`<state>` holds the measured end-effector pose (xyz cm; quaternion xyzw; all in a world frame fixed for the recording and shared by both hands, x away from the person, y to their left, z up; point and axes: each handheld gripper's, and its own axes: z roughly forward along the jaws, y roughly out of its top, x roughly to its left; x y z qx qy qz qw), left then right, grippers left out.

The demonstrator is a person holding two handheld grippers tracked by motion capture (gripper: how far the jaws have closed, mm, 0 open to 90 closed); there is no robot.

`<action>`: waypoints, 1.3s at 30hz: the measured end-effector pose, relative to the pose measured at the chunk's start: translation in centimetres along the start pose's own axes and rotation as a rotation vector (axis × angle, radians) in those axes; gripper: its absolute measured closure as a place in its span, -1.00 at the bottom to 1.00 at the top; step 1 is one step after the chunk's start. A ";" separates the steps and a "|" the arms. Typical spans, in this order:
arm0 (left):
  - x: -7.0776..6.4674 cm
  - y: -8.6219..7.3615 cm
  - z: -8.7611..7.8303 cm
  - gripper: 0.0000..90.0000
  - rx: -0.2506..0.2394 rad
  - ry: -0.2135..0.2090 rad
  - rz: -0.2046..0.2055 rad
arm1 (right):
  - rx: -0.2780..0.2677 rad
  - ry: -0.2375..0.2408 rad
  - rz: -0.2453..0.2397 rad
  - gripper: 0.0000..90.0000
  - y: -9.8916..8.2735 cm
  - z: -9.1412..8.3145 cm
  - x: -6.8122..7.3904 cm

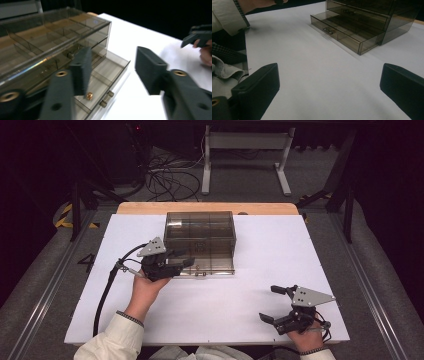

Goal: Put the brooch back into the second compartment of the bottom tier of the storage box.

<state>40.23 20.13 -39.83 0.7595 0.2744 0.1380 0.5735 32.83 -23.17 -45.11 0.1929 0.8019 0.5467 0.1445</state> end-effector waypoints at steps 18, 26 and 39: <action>-2.2 0.1 -5.1 -0.73 0.015 0.010 0.056 | 0.001 -0.004 0.001 -0.93 0.0 0.0 0.0; -2.6 -0.9 -7.1 -0.84 -0.003 0.007 0.061 | 0.002 -0.003 0.002 -0.93 0.0 0.0 0.0; -3.0 -4.0 -9.2 -0.93 -0.021 0.044 0.070 | 0.008 -0.004 0.005 -0.93 0.0 0.0 0.0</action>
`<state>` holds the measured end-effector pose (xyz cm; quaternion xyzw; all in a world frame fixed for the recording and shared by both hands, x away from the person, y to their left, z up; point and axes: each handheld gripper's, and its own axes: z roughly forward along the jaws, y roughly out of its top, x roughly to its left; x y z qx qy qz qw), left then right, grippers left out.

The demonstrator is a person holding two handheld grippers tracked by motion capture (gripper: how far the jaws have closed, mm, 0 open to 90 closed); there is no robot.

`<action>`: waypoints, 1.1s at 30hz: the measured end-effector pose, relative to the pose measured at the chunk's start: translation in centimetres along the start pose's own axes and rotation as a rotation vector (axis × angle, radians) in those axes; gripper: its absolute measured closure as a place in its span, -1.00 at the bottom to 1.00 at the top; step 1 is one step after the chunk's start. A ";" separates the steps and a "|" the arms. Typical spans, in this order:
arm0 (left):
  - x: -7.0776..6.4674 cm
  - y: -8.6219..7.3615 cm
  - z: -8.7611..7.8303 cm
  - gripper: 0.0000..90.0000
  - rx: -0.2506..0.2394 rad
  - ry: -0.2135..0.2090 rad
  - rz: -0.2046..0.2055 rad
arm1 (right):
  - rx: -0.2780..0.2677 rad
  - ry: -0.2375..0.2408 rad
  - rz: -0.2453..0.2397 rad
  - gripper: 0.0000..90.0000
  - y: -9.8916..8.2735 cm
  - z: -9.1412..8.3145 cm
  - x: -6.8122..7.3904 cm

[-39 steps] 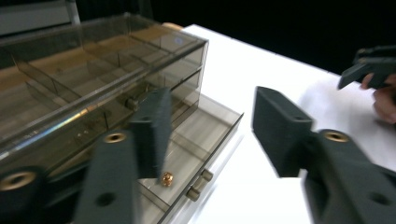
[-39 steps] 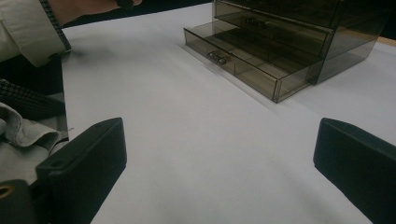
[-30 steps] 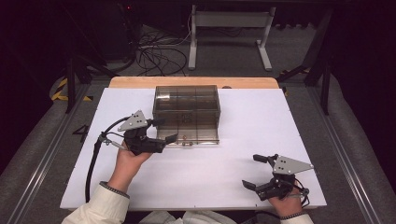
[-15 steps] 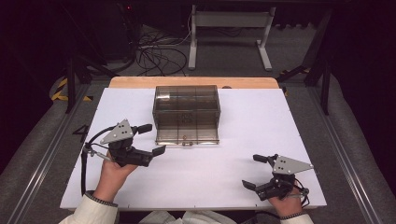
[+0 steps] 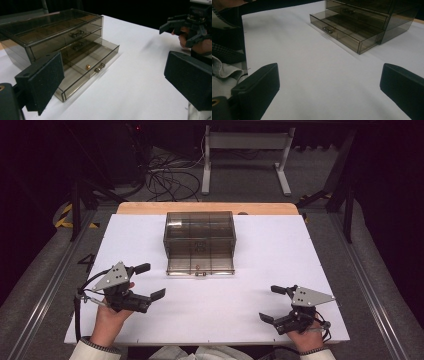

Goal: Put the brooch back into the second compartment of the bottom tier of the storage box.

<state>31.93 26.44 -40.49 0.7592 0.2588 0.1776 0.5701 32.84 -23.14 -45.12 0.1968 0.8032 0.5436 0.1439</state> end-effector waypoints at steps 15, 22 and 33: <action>0.0 -4.1 -1.5 -0.98 0.022 0.035 -0.021 | 0.003 -0.002 0.004 -0.93 0.0 0.0 -0.1; 0.2 -6.2 -2.0 -0.99 0.040 0.044 -0.060 | 0.004 -0.002 0.005 -0.93 -0.1 0.0 -0.1; 0.1 -7.0 -2.4 -0.99 0.022 0.062 -0.097 | 0.009 0.001 0.004 -0.93 -0.1 0.0 -0.1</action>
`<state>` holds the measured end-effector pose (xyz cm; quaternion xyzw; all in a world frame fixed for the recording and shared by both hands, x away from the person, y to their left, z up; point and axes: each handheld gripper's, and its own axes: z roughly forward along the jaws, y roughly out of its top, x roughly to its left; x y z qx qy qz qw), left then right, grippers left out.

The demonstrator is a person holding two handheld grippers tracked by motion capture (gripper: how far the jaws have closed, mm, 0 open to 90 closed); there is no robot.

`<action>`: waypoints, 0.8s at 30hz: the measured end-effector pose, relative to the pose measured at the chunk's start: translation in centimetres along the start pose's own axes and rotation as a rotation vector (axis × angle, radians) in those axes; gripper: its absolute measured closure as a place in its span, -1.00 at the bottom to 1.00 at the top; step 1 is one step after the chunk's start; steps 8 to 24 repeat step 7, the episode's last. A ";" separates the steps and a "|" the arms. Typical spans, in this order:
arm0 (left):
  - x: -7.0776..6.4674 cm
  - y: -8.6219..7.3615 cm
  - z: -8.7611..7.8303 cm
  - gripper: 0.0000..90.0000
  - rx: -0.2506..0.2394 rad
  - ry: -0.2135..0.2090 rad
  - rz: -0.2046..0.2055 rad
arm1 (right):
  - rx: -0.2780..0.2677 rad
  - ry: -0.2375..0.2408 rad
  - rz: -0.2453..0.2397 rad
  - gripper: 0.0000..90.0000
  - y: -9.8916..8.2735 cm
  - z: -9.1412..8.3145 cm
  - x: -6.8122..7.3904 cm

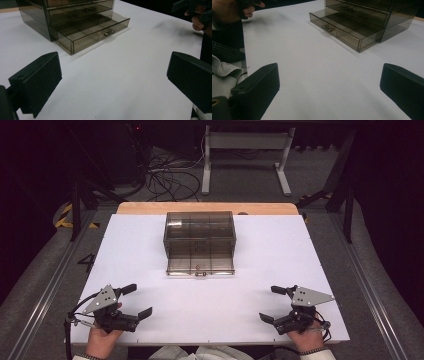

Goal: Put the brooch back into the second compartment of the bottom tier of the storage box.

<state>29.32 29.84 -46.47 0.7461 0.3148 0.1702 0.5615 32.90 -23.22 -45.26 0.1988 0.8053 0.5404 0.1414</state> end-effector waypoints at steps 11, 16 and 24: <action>-0.1 0.0 0.0 -0.99 -0.004 -0.006 -0.010 | 0.000 0.002 0.001 -0.93 0.0 0.0 0.0; -0.1 0.0 0.0 -0.99 -0.004 -0.006 -0.010 | 0.000 0.002 0.001 -0.93 0.0 0.0 0.0; -0.1 0.0 0.0 -0.99 -0.004 -0.006 -0.010 | 0.000 0.002 0.001 -0.93 0.0 0.0 0.0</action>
